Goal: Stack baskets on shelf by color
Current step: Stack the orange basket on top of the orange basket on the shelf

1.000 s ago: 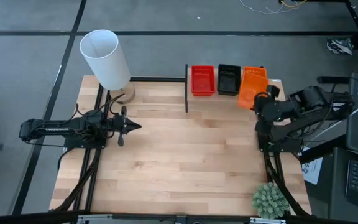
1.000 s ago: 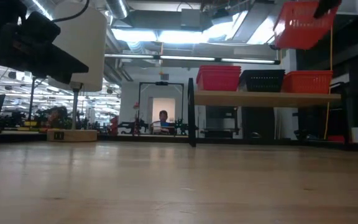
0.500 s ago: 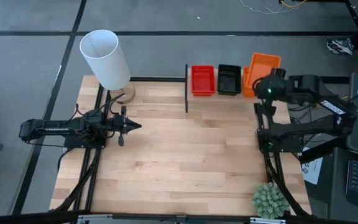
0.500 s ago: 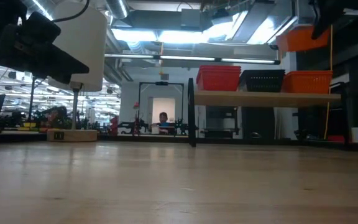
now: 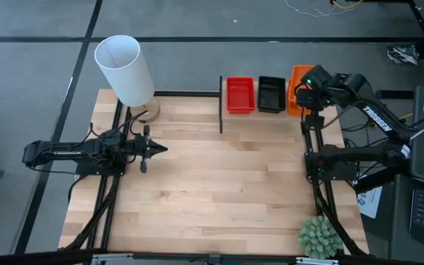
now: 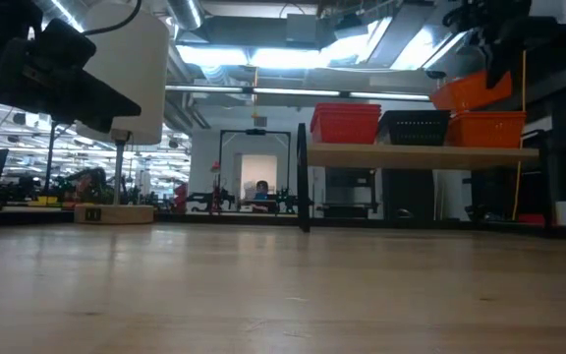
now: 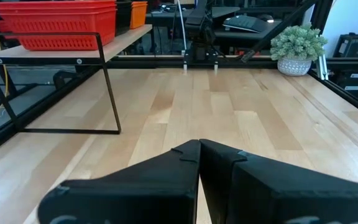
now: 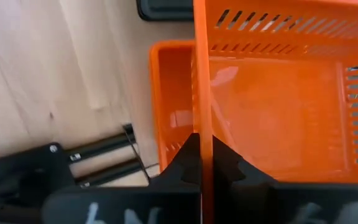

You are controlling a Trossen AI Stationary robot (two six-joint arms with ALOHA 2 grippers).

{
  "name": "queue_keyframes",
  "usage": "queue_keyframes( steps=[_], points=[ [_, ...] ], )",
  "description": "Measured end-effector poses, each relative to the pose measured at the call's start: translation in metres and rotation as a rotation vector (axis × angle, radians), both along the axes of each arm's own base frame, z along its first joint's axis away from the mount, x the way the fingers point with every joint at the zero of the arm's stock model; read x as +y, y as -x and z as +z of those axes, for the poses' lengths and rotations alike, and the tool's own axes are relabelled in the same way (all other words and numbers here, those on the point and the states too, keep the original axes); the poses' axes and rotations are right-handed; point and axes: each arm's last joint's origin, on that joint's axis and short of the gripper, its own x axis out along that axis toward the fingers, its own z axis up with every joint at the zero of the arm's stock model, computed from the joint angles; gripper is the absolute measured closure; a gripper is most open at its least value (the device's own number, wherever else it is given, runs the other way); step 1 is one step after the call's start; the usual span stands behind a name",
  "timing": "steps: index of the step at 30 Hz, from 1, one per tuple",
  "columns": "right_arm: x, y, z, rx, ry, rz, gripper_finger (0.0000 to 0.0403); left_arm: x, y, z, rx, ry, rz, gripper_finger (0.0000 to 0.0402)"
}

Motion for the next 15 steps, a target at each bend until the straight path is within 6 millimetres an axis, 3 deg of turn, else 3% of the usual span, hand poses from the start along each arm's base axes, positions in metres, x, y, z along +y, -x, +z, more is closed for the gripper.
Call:
queue_keyframes(
  steps=[15],
  points=[
    [-0.024,-0.001,-0.009,0.053,-0.065,0.035,0.0403,0.000,0.000,0.000,0.000,0.000,0.000,0.0401]
  ],
)
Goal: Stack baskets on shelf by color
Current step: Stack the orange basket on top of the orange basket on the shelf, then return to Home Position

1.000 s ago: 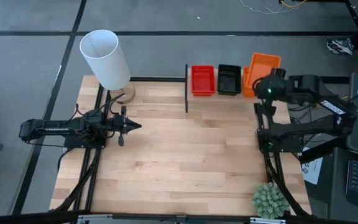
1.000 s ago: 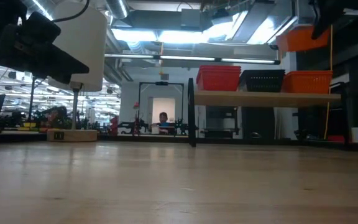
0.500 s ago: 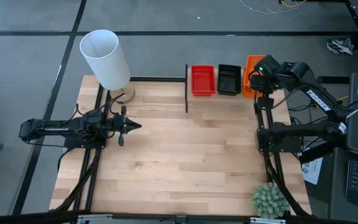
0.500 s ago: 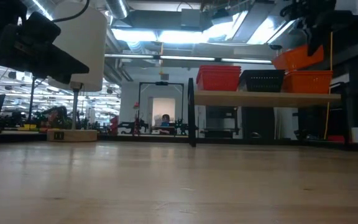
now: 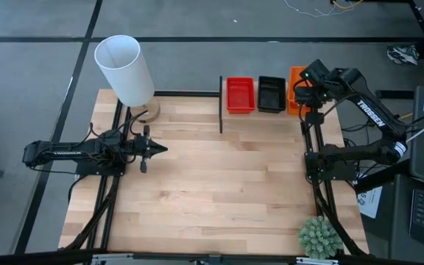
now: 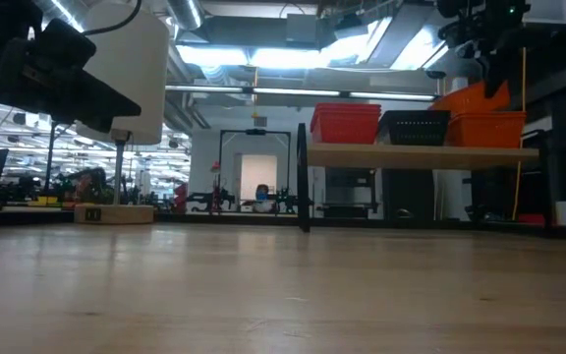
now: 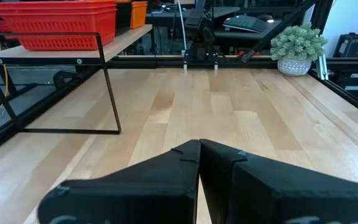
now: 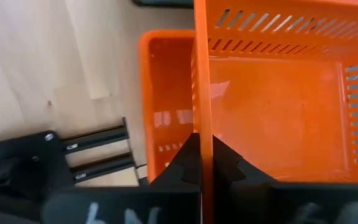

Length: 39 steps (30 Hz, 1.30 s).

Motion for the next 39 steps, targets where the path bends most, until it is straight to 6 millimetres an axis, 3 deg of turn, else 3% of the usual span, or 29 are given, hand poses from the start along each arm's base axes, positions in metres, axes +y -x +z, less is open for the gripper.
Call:
queue_keyframes(
  steps=[13,32,39],
  points=[
    [0.0011,0.0025,-0.0012,0.009,-0.042,0.015,0.0392,0.0000,0.0000,0.0001,0.000,0.000,0.000,0.0401],
    [0.0006,0.0024,-0.0010,0.023,-0.029,0.035,0.0279,0.0000,0.0000,0.0000,0.000,0.000,0.000,0.0401],
    [0.0037,0.0041,-0.0012,0.005,-0.049,-0.061,0.0268,0.0000,0.0000,0.0001,0.000,0.000,0.000,0.0401]
  ],
)
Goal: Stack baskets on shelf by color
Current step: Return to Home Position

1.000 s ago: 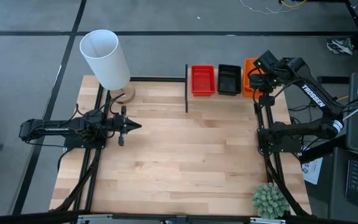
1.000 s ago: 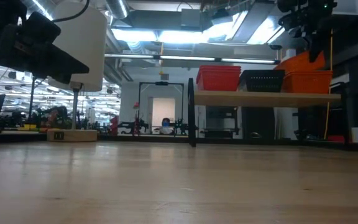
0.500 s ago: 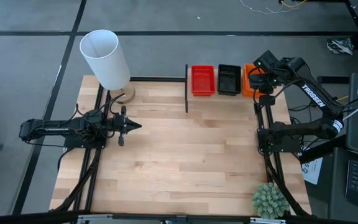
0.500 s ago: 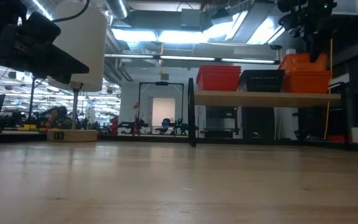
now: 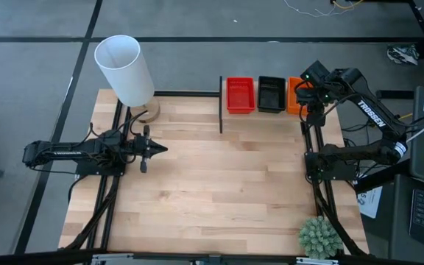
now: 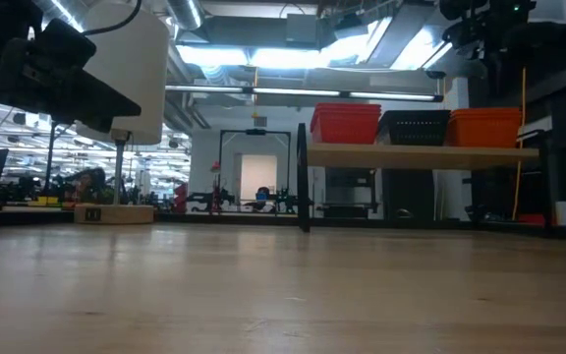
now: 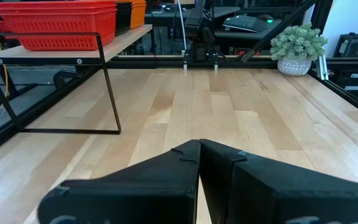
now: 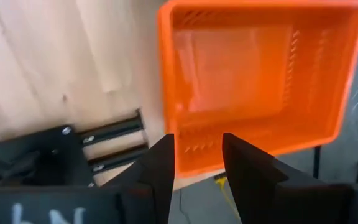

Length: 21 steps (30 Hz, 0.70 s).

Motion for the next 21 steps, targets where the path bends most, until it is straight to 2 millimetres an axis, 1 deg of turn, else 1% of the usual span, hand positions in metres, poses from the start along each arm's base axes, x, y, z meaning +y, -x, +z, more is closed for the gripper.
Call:
queue_keyframes(
  steps=[3,7,9,11,13,14,16,19,21],
  points=[
    [0.005,0.002,0.000,0.002,-0.022,-0.041,0.0267,0.000,0.000,0.000,0.000,0.000,0.000,0.0401],
    [0.013,0.001,0.003,-0.072,-0.010,-0.156,0.0267,0.000,0.000,0.000,0.000,0.000,0.000,0.0401],
    [0.017,0.000,0.004,-0.138,-0.036,-0.242,0.0267,0.000,0.000,0.000,0.000,0.000,0.000,0.0401],
    [0.023,-0.004,0.005,-0.246,-0.120,-0.316,0.0267,0.000,0.000,0.000,0.000,0.000,0.000,0.0401],
    [0.029,-0.011,0.008,-0.383,-0.238,-0.346,0.0267,0.000,0.000,0.000,0.000,0.000,0.000,0.0401],
    [0.031,-0.017,0.009,-0.465,-0.290,-0.341,0.0267,0.000,0.000,0.000,0.000,0.000,0.000,0.0401],
    [0.037,-0.030,0.009,-0.626,-0.337,-0.280,0.0267,0.000,0.000,0.000,0.000,0.000,0.000,0.0401],
    [0.049,-0.053,-0.001,-0.852,-0.327,-0.175,0.0267,0.000,0.000,0.000,0.001,0.000,0.000,0.0401],
    [0.059,-0.066,-0.020,-0.960,-0.316,-0.118,0.0267,0.000,0.000,0.000,0.000,0.000,0.000,0.0401]
  ],
)
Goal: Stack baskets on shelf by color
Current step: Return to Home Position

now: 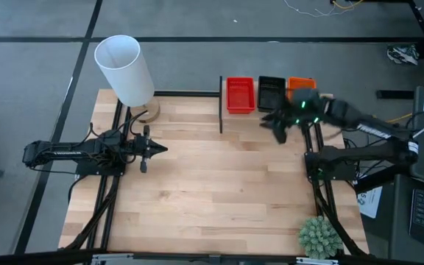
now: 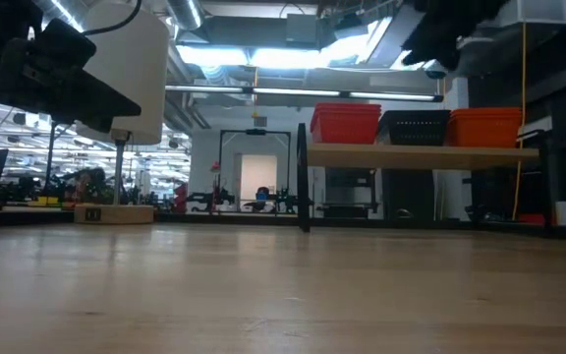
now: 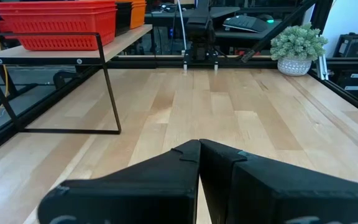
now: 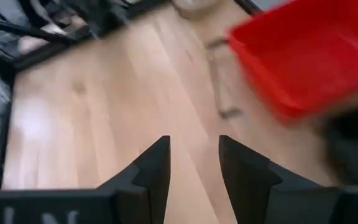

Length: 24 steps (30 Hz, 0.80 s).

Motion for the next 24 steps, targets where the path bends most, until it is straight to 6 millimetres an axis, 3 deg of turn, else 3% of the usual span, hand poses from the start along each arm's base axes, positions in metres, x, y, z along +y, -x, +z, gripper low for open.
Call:
queue_keyframes(
  steps=[6,13,17,24],
  points=[
    [0.032,-0.020,-0.085,-0.135,0.063,0.081,0.0267,0.000,0.000,0.000,0.000,0.000,0.000,0.0401],
    [0.053,-0.010,-0.159,-0.187,0.218,0.109,0.0267,0.000,0.000,0.000,0.000,0.000,0.000,0.0401],
    [0.060,0.004,-0.184,-0.250,0.319,0.098,0.0267,0.000,0.000,0.000,0.000,0.000,0.000,0.0401],
    [0.065,0.038,-0.205,-0.355,0.411,0.153,0.0267,0.000,0.000,0.000,0.000,0.000,0.000,0.0401]
  ],
)
